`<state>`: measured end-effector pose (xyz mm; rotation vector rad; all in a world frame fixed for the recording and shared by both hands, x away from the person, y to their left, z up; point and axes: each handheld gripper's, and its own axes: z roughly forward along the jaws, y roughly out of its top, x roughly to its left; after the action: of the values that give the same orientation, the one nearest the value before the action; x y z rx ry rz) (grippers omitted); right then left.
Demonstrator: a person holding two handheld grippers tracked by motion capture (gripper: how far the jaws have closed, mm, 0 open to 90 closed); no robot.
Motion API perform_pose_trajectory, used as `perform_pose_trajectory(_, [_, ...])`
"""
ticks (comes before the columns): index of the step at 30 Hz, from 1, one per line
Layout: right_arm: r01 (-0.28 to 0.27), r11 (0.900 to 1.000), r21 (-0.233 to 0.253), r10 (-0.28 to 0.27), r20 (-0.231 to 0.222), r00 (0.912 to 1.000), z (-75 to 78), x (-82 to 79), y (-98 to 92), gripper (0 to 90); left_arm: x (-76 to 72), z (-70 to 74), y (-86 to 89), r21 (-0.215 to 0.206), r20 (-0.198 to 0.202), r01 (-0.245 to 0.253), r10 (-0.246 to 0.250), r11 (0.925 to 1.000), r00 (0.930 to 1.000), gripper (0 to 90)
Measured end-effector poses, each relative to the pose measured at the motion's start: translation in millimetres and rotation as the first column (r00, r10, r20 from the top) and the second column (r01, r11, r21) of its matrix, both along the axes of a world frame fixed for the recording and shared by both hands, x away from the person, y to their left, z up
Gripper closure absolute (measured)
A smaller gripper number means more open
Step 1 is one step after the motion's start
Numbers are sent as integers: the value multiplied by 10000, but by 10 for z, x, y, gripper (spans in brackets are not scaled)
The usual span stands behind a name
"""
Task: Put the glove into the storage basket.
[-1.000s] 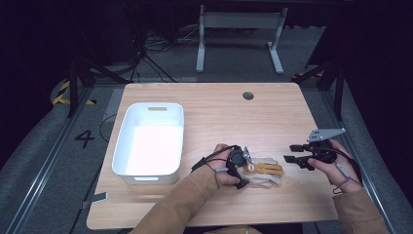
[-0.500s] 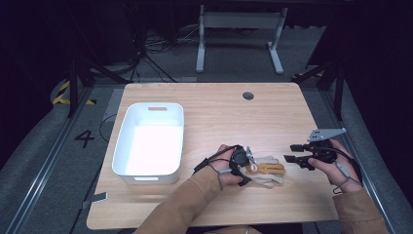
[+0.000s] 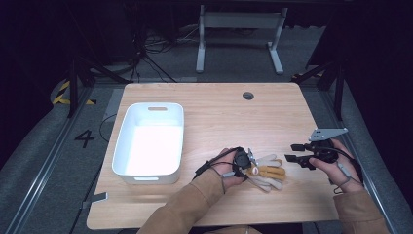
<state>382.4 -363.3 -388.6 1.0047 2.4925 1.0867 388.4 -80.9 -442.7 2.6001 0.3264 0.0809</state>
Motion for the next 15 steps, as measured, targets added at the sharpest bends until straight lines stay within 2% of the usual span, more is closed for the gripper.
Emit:
perform_pose_trajectory(4, [38,10000,25,-38,-7,10000,4,0,-9,462,4,2,1,-3,64,-69,69,10000,10000,710])
perform_pose_trajectory(7, [41,10000,14,-41,8,10000,3,1,-13,462,19,1,11,-105,-98,-170,169,9998,9998,719])
perform_pose_trajectory(15, [100,9999,33,-100,29,9999,3,13,-39,463,34,58,65,-144,-864,-538,523,9985,9949,726])
